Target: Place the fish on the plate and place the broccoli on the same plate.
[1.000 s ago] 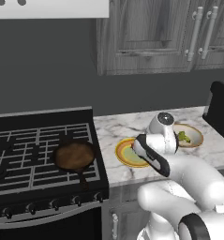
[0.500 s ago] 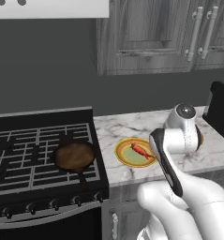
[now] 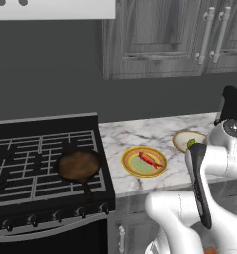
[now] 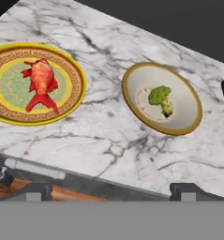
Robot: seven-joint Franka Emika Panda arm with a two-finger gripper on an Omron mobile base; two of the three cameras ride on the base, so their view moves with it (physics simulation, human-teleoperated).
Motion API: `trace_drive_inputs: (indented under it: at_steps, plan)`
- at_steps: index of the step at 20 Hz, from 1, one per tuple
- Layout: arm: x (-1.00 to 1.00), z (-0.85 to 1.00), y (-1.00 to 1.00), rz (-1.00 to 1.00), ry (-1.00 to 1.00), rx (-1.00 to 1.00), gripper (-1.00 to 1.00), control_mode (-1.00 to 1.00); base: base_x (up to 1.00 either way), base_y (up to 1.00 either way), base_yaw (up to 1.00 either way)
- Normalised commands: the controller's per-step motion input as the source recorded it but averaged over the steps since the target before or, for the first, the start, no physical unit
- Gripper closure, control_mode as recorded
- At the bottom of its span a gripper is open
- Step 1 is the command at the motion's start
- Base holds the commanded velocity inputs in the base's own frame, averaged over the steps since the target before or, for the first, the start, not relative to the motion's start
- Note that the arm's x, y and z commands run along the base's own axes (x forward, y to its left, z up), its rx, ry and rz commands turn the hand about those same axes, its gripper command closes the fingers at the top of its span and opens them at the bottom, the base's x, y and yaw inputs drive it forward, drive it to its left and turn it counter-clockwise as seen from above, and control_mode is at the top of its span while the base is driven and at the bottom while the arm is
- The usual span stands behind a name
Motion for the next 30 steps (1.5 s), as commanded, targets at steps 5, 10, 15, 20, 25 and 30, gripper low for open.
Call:
trace_drive_inputs:
  at_steps: [5,10,15,20,25,30]
  plan:
    - [-0.1,0.0,-0.35,0.07,-0.02,-0.16,-1.0,-1.0,0.0,0.0,0.0]
    - [0.01,-0.01,-0.16,0.11,-0.01,-0.21,-1.0,-1.0,0.0,0.0,0.0]
    - [0.18,-0.15,-0.01,0.14,0.04,-0.23,-1.0,-1.0,0.0,0.0,0.0]
    - [0.24,-0.27,0.0,0.12,0.14,-0.18,-1.0,-1.0,0.0,0.0,0.0]
    - [0.15,-0.14,0.0,0.09,0.17,-0.01,-1.0,-1.0,0.0,0.0,0.0]
    - [0.29,-0.28,0.0,0.02,0.06,0.0,-1.0,-1.0,0.0,0.0,0.0]
